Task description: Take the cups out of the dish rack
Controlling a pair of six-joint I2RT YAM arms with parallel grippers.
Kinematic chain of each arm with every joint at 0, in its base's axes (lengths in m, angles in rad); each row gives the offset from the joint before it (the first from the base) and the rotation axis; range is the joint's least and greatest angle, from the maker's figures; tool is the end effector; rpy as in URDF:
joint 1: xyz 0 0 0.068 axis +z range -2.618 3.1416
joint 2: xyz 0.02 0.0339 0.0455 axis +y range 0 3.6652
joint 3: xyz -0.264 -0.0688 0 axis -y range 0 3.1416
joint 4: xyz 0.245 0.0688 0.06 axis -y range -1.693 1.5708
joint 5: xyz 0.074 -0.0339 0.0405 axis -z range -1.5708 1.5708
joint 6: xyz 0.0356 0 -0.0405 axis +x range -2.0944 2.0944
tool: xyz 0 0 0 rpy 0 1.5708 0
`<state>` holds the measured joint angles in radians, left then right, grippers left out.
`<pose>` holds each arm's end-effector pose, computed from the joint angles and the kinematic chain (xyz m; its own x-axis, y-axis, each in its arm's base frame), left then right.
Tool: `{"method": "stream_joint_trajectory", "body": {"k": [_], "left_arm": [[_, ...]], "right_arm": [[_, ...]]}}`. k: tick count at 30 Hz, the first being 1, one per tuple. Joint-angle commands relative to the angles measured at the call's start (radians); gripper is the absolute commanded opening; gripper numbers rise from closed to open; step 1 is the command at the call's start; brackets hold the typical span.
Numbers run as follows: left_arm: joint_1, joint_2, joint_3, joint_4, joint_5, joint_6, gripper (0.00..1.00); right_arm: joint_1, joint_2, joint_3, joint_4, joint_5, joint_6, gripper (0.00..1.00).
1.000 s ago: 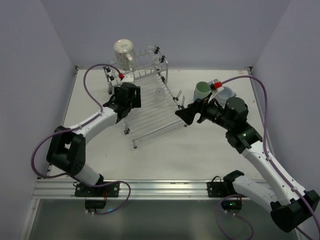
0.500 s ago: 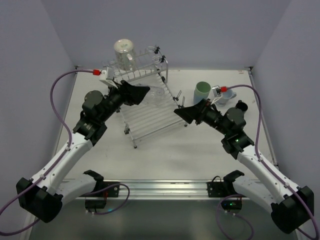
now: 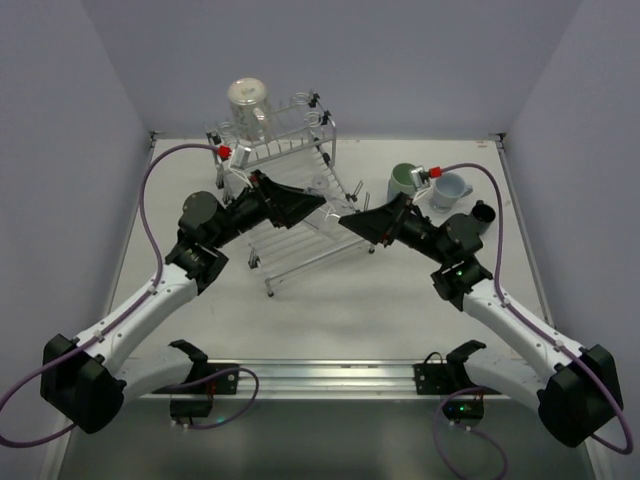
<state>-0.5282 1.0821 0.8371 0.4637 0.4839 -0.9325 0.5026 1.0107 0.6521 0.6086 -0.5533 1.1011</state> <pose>0.2087 -0.1410 0.3683 -0.5617 -0.4953 -0.6627 0.6500 0.2313 -0.7238 0.1937 0.1278 0.3332 -0.6652 0.5001 -0.5545 -0.5808 0.1202 0.8051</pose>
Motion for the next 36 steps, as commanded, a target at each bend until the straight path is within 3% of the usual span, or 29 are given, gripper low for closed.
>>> {"method": "stream_joint_trajectory", "body": {"k": [1, 2, 6, 8, 9, 11, 13, 14, 16, 17, 19, 20, 23, 26, 29, 36], "left_arm": [[-0.033, 0.010, 0.017, 0.116, 0.032, -0.031, 0.31], [-0.036, 0.016, 0.016, 0.116, 0.030, -0.029, 0.31], [-0.056, 0.032, 0.013, 0.121, 0.013, -0.020, 0.31], [-0.062, 0.039, 0.008, 0.122, 0.005, -0.019, 0.31], [-0.073, 0.041, 0.008, 0.125, 0.001, -0.020, 0.32], [-0.081, 0.052, 0.011, 0.121, -0.001, -0.009, 0.38], [-0.082, 0.049, 0.013, 0.101, -0.005, 0.003, 0.52], [-0.082, 0.044, 0.029, 0.070, -0.019, 0.020, 0.73], [-0.082, 0.018, 0.062, -0.065, -0.051, 0.101, 0.91], [-0.082, 0.003, 0.080, -0.124, -0.071, 0.135, 1.00], [-0.082, -0.039, 0.153, -0.329, -0.158, 0.260, 1.00], [-0.082, -0.053, 0.180, -0.409, -0.200, 0.303, 1.00], [-0.082, -0.108, 0.241, -0.653, -0.326, 0.455, 1.00], [-0.082, -0.155, 0.228, -0.790, -0.389, 0.563, 1.00], [-0.082, -0.195, 0.180, -0.855, -0.424, 0.635, 1.00], [-0.082, -0.297, 0.050, -0.827, -0.536, 0.670, 1.00]], "right_arm": [[0.016, 0.009, 0.050, 0.109, -0.026, 0.029, 0.80], [0.020, 0.008, 0.053, 0.129, -0.031, 0.031, 0.70], [0.024, 0.009, 0.052, 0.177, -0.051, 0.046, 0.47], [0.024, 0.020, 0.047, 0.204, -0.060, 0.065, 0.40], [0.024, 0.025, 0.046, 0.215, -0.065, 0.072, 0.31], [0.024, 0.016, 0.034, 0.227, -0.047, 0.082, 0.01], [0.024, -0.004, 0.041, 0.182, -0.031, 0.056, 0.00], [0.024, -0.036, 0.052, 0.078, -0.014, -0.004, 0.00], [0.022, -0.073, 0.108, -0.076, 0.022, -0.084, 0.00], [0.022, -0.095, 0.141, -0.266, 0.041, -0.186, 0.00], [0.022, -0.139, 0.261, -0.508, 0.141, -0.314, 0.00], [0.022, -0.142, 0.306, -0.735, 0.177, -0.437, 0.00], [0.021, -0.133, 0.438, -1.099, 0.352, -0.582, 0.00], [0.014, -0.074, 0.514, -1.352, 0.580, -0.696, 0.00], [-0.030, 0.003, 0.518, -1.472, 0.715, -0.708, 0.00], [-0.186, 0.228, 0.527, -1.480, 0.647, -0.776, 0.00]]}}
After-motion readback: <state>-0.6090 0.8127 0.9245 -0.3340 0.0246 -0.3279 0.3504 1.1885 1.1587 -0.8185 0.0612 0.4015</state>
